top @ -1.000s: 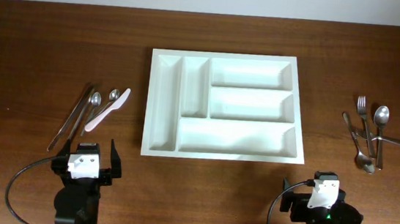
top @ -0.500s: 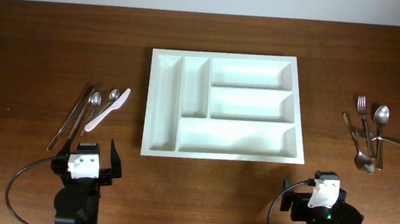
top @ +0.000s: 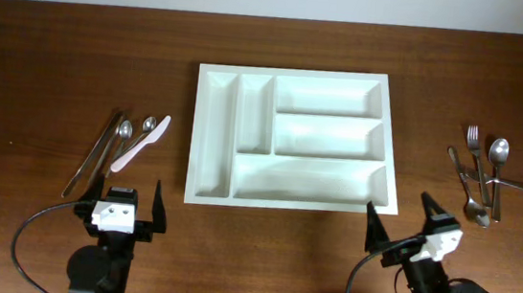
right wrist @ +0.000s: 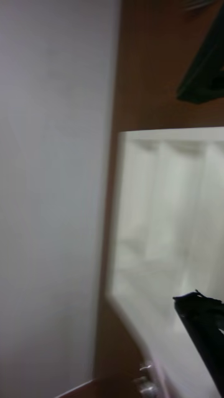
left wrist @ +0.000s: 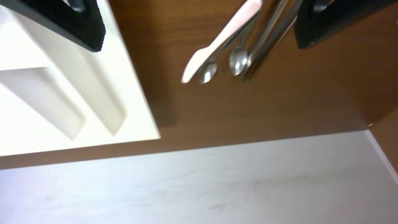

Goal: Pack container
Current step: 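Raise both arms and move the right gripper over the right cutlery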

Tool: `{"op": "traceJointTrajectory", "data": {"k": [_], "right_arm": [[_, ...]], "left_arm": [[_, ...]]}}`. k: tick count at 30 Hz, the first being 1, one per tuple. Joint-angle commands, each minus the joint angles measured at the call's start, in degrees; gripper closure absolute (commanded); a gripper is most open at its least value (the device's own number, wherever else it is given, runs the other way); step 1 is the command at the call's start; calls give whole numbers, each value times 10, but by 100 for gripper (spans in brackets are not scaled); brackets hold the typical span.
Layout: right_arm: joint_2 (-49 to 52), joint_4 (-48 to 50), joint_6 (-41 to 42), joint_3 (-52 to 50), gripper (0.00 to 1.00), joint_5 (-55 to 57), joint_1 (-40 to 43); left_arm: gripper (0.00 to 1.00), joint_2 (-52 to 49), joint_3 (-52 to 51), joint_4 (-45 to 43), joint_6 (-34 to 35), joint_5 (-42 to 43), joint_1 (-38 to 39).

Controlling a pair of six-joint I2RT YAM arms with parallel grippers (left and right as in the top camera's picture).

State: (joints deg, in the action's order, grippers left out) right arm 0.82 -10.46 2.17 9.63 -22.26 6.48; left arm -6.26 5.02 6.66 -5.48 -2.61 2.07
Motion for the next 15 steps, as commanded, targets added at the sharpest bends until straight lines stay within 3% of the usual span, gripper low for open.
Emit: {"op": "traceJointTrajectory", "data": {"k": [1,8,15], "right_arm": [[14,38,88,29,1,-14,-5],[186,-73,63,187,1,52,-5],[481,-238,36,426,1,132,2]], "left_arm": [[1,-6,66,18,-6,39,-4],[1,-112,196,108,-6,37,-4],[1,-311,361,170,-6,37,-4]]}}
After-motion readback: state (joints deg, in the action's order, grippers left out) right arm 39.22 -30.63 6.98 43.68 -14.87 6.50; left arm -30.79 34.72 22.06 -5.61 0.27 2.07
